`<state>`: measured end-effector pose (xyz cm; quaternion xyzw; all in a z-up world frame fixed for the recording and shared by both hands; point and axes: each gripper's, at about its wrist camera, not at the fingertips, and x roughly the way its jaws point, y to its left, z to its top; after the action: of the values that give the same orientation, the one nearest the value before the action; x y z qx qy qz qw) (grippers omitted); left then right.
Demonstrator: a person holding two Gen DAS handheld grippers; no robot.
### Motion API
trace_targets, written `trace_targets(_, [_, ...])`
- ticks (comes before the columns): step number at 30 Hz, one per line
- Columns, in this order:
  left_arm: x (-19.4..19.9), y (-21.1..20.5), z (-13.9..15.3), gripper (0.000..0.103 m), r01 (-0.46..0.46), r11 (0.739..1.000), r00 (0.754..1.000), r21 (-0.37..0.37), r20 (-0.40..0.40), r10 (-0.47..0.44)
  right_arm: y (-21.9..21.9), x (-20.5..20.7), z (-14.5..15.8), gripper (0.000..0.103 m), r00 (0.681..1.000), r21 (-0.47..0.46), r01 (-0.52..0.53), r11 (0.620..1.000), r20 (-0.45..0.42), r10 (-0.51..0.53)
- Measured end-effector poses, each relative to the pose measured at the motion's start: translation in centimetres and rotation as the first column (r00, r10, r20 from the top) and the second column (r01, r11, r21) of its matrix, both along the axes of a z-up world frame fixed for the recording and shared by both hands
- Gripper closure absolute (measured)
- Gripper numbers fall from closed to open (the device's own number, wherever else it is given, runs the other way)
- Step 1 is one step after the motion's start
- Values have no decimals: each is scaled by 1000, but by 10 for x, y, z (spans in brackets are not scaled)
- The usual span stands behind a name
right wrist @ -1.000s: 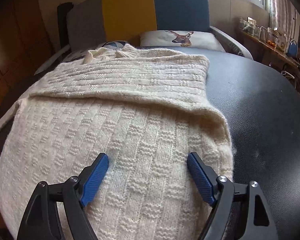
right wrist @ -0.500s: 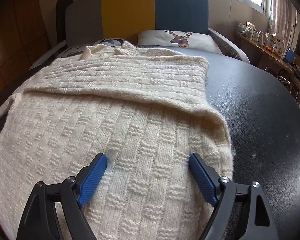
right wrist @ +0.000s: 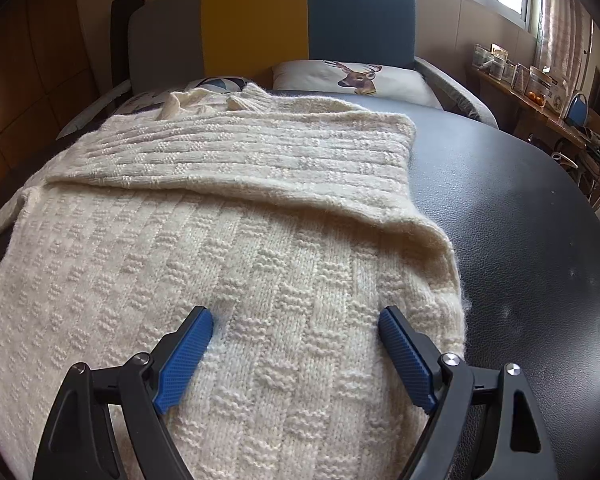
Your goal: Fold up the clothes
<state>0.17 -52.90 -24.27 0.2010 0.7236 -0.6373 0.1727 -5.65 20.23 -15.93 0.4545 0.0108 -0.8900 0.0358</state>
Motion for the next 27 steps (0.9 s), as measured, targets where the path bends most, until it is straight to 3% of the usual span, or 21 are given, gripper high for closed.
trace_targets(3, [-3, -2, -4, 78, -1, 1000, 1000, 24, -2, 1, -3, -1, 4, 15, 1000, 2, 10, 1000, 12, -10])
trace_targets(6, [-8, -6, 0, 62, -8, 999, 1000, 47, -12, 9, -12, -1, 17, 16, 1000, -19, -22, 1000, -10, 22])
trace_targets(8, [-13, -7, 6, 42, -6, 1000, 1000, 29, -8, 7, -26, -6, 29, 16, 997, -16, -72, 997, -36, 71])
trace_targets(11, [-17, -7, 13, 34, -15, 1000, 1000, -4, 24, 16, -50, -22, 45, 16, 987, -8, -142, 990, -71, 141])
trace_targets(12, [-21, -6, 15, 36, -8, 1000, 999, -22, 35, 9, -56, -29, 49, 16, 986, -1, -151, 989, -77, 150])
trace_targets(13, [-25, -6, 17, 45, 10, 999, 999, -46, 45, -8, -62, -37, 51, 16, 984, 8, -156, 988, -81, 157])
trace_targets(14, [-30, -6, 18, 74, 39, 996, 998, -75, 60, -35, -67, -45, 54, 16, 983, 17, -162, 987, -85, 163])
trace_targets(15, [-34, -6, 18, 87, 64, 993, 995, -99, 76, -57, -69, -54, 54, 16, 984, 9, -159, 987, -85, 159])
trace_targets(16, [-35, -6, 15, 91, 69, 993, 994, -98, 94, -60, -69, -62, 53, 16, 985, -2, -154, 988, -84, 154])
trace_targets(19, [-35, -8, 6, 93, 77, 992, 989, -104, 133, -63, -65, -86, 46, 16, 992, -19, -111, 994, -60, 109])
trace_targets(24, [-38, -9, 12, 95, 110, 977, 987, -182, 138, -85, -56, -119, 26, 16, 999, -19, -40, 999, -10, 40])
trace_targets(26, [-40, -9, 17, 95, 120, 971, 987, -206, 126, -95, -53, -130, 6, 16, 998, -33, -20, 999, 59, 22])
trace_targets(27, [-41, -8, 20, 95, 126, 967, 987, -220, 121, -101, -52, -128, 1, 12, 999, -43, -15, 999, 41, 17])
